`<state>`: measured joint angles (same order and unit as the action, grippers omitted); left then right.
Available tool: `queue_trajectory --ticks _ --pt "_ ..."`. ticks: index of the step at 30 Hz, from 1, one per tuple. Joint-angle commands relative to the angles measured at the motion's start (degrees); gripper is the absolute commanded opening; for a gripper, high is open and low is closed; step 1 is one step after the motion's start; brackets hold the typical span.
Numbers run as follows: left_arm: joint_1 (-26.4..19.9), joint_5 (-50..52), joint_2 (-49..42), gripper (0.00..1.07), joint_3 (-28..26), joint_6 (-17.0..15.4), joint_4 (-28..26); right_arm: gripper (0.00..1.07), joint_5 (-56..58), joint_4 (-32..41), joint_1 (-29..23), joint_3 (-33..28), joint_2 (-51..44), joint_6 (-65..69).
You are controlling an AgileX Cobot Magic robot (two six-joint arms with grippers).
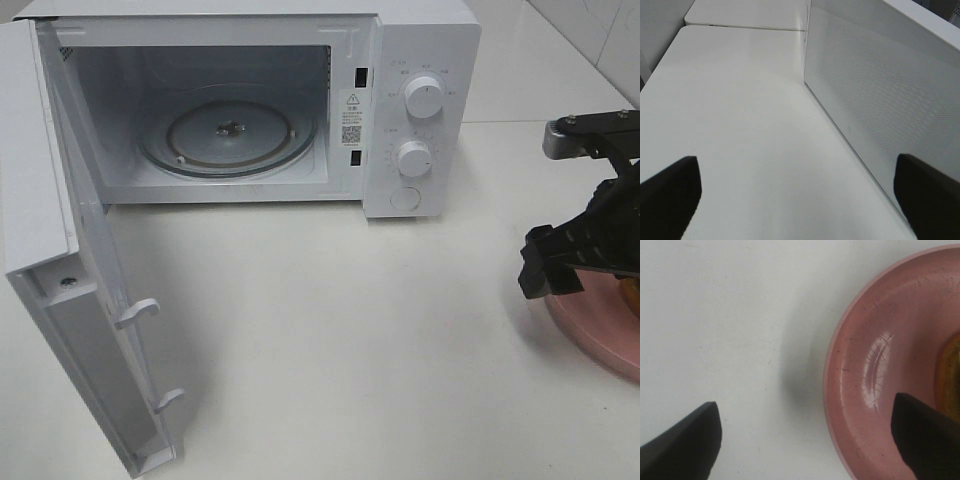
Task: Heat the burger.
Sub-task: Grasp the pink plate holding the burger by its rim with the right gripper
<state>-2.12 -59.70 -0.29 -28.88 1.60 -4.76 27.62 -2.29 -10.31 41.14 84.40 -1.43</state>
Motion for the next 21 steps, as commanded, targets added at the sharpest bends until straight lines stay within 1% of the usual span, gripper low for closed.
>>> queue_trajectory --ticks 1,3,9,16,21 --pt "-0.1 0.2 -1.2 1.0 0.1 0.0 -0.1 0.84 -1.2 -1.0 0.4 0.2 0.4 0.7" --pt "-0.1 0.2 -1.2 1.0 0.1 0.0 -0.1 0.83 -2.5 -3.2 0.4 0.2 3.7 3.3" --pt "-0.1 0.2 -1.2 1.0 0.1 0.0 -0.1 0.82 -5.4 -7.0 0.4 0.2 9.3 8.7" --pt "-0.1 0.2 -1.2 1.0 0.1 0.0 -0.1 0.8 -8.5 -9.4 0.4 0.2 12.5 11.2" --pt "-0.1 0.2 -1.2 1.0 0.1 0.0 -0.1 0.78 -10.6 -9.6 0.4 0.2 15.0 11.4"
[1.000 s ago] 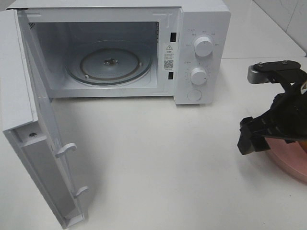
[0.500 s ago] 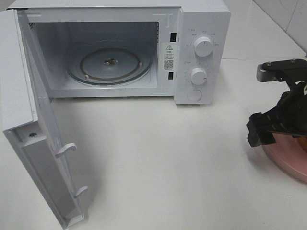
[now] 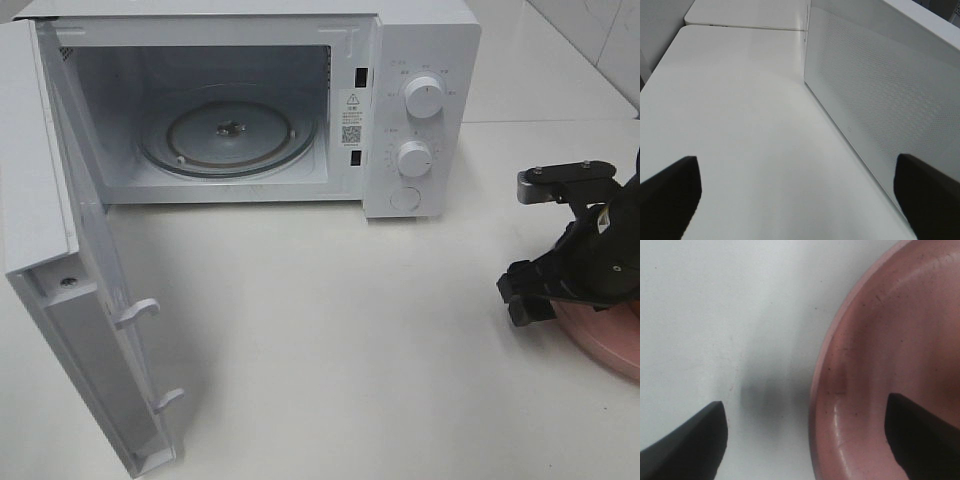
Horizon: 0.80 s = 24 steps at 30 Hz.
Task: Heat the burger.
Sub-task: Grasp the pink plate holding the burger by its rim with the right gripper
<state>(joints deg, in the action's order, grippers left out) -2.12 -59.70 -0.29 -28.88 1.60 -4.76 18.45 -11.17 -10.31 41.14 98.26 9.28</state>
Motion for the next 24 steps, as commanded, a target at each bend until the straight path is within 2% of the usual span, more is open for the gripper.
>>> queue_trajectory --ticks 1,15,17,18,19,20,21,22,23,24 --pt "-0.1 0.2 -1.2 1.0 0.1 0.0 -0.1 0.78 -1.8 -0.7 0.4 0.2 1.3 0.7" --pt "-0.1 0.2 -1.2 1.0 0.1 0.0 -0.1 0.74 -3.2 -2.3 0.4 0.2 4.9 2.8" --pt "-0.1 0.2 -1.2 1.0 0.1 0.0 -0.1 0.66 -2.8 -2.3 0.4 0.2 4.9 2.8" --pt "-0.1 0.2 -1.2 1.0 0.1 0.0 -0.1 0.66 -2.8 -2.3 0.4 0.2 4.9 2.8" --pt "-0.1 0.2 -1.2 1.0 0.1 0.0 -0.1 0.56 -2.1 -2.4 0.4 0.2 4.9 2.8" --pt "-0.1 0.2 -1.2 1.0 0.1 0.0 -0.1 0.56 -2.1 -2.4 0.4 0.2 4.9 2.8" --pt "-0.1 0.2 -1.2 1.0 0.1 0.0 -0.1 0.51 -2.0 -2.8 0.4 0.2 4.9 2.8" --pt "-0.1 0.2 -1.2 1.0 0.1 0.0 -0.1 0.4 -1.9 -3.7 0.4 0.2 4.9 2.8" --pt "-0.1 0.2 -1.2 1.0 0.1 0.0 -0.1 0.4 -1.9 -3.7 0.4 0.2 4.9 2.8" --pt "-0.1 0.2 -1.2 1.0 0.1 0.0 -0.1 0.33 -1.9 -3.8 0.4 0.2 4.9 2.8"
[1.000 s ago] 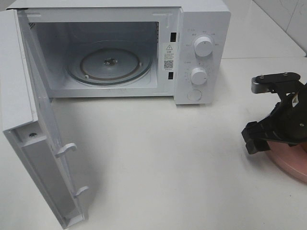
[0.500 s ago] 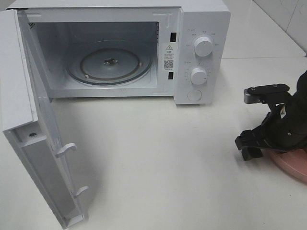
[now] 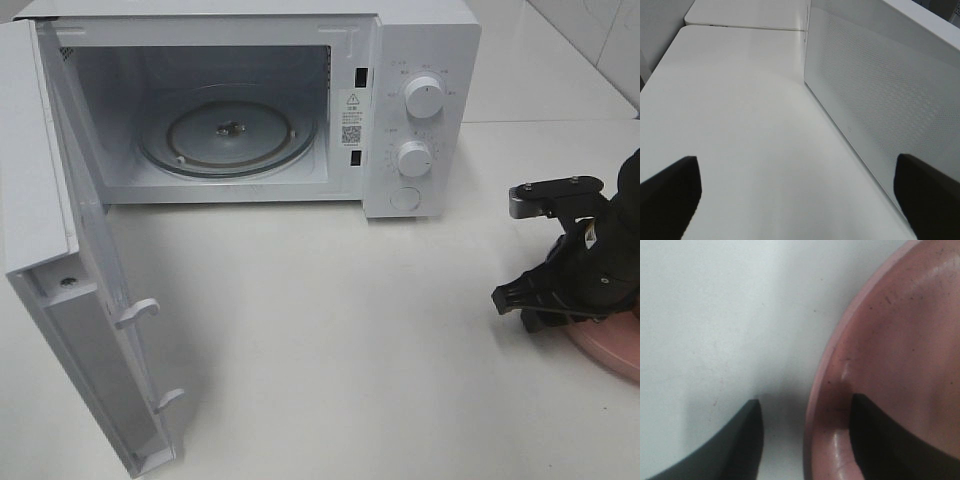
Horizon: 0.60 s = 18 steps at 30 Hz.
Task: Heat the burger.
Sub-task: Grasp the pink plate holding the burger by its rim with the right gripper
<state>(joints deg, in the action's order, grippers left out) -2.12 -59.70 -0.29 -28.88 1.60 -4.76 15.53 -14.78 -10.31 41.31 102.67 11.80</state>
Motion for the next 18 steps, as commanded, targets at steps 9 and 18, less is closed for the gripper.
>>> queue_trajectory --ticks 9,18 --pt "-0.1 0.2 -1.2 1.0 0.1 0.0 -0.1 0.0 1.0 -2.6 0.4 0.0 0.5 0.5" --pt "-0.1 0.2 -1.2 1.0 0.1 0.0 -0.1 0.0 2.5 -6.6 0.2 0.0 0.1 6.6"
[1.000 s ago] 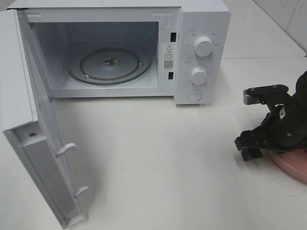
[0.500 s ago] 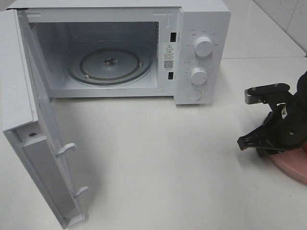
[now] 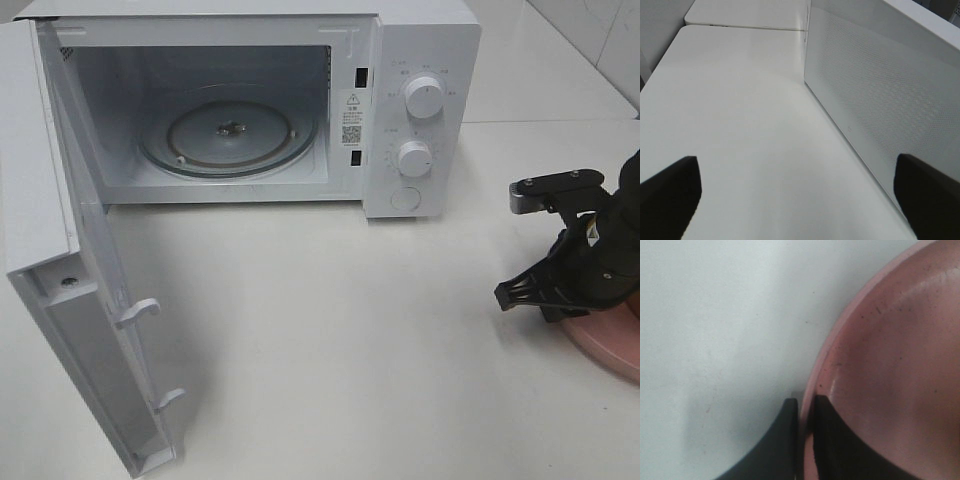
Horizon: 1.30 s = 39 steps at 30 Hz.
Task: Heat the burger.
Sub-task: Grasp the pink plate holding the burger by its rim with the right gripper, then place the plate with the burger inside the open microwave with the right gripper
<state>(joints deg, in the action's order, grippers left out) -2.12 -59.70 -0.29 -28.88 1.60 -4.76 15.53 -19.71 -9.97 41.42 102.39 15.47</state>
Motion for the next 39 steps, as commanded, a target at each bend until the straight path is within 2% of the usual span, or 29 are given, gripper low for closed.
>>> queue_trajectory --ticks 1,5,10,14,17,19,27,39 --pt "-0.1 0.2 -1.2 1.0 0.1 0.0 -0.1 0.0 2.9 -2.6 -0.1 -0.1 0.3 4.4" --pt "-0.1 0.2 -1.2 1.0 0.1 0.0 -0.1 0.0 4.2 -5.5 -0.2 -0.1 0.3 8.1" --pt "-0.1 0.2 -1.2 1.0 0.1 0.0 -0.1 0.0 6.6 -11.1 -2.6 -0.1 0.3 13.9" --pt "-0.1 0.2 -1.2 1.0 0.1 0.0 -0.1 0.0 11.3 -19.5 -6.7 -0.1 0.3 22.6" --pt "-0.1 0.2 -1.2 1.0 0.1 0.0 -0.1 0.0 12.1 -20.9 -7.3 -0.1 0.3 24.4" --pt "-0.1 0.2 -1.2 1.0 0.1 0.0 -0.1 0.0 15.1 -24.8 -9.6 -0.1 0.3 28.0" --pt "-0.1 0.2 -1.2 1.0 0.1 0.0 -0.1 0.0 21.0 -28.9 -13.4 -0.1 0.3 31.7" --pt "-0.1 0.2 -1.2 1.0 0.1 0.0 -0.1 0.0 27.8 -31.1 -19.0 -0.1 0.3 33.0"
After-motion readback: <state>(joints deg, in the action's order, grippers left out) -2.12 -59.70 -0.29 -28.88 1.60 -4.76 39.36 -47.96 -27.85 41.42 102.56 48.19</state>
